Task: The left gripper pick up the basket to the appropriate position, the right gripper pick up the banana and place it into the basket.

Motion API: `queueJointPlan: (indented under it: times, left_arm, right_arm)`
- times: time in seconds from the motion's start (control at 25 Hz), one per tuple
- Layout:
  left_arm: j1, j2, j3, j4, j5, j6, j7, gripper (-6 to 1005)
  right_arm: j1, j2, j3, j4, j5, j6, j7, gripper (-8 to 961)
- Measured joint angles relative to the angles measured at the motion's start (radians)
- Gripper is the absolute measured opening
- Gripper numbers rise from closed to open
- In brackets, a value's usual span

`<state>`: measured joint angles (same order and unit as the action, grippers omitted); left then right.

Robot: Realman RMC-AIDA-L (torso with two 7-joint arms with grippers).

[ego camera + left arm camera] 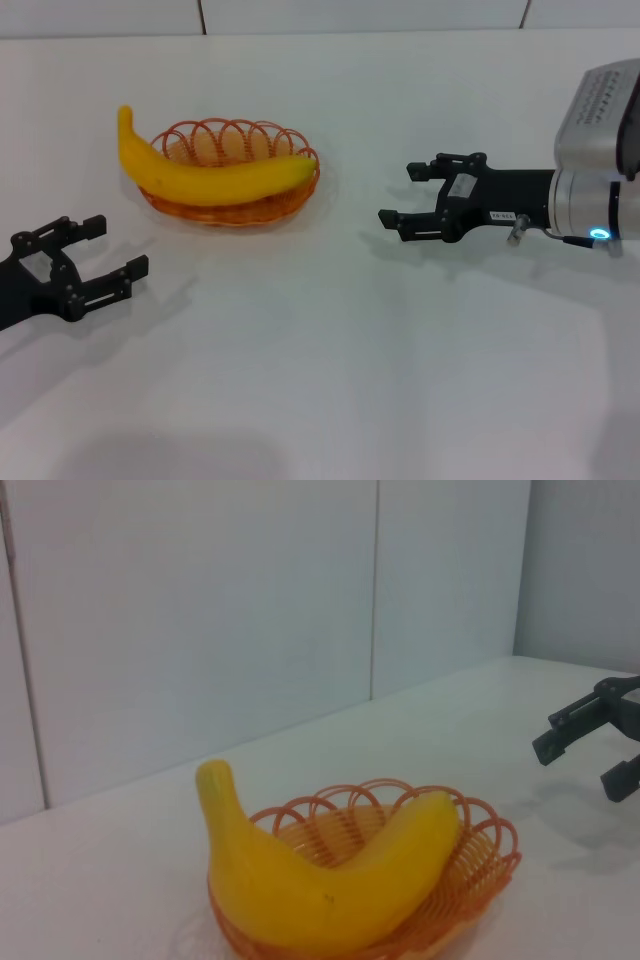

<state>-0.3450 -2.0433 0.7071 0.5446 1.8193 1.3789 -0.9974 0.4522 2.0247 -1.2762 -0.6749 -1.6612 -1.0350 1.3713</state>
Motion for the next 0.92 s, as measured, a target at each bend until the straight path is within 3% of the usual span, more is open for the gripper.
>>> queueJointPlan:
  times: [0.92]
  left_arm:
    - [-0.005,0.000,0.000,-0.002,-0.001,0.000,0.004,800]
  right_arm:
    - [0.000,0.003,0.008,0.010,0.049,-0.001,-0.042,834]
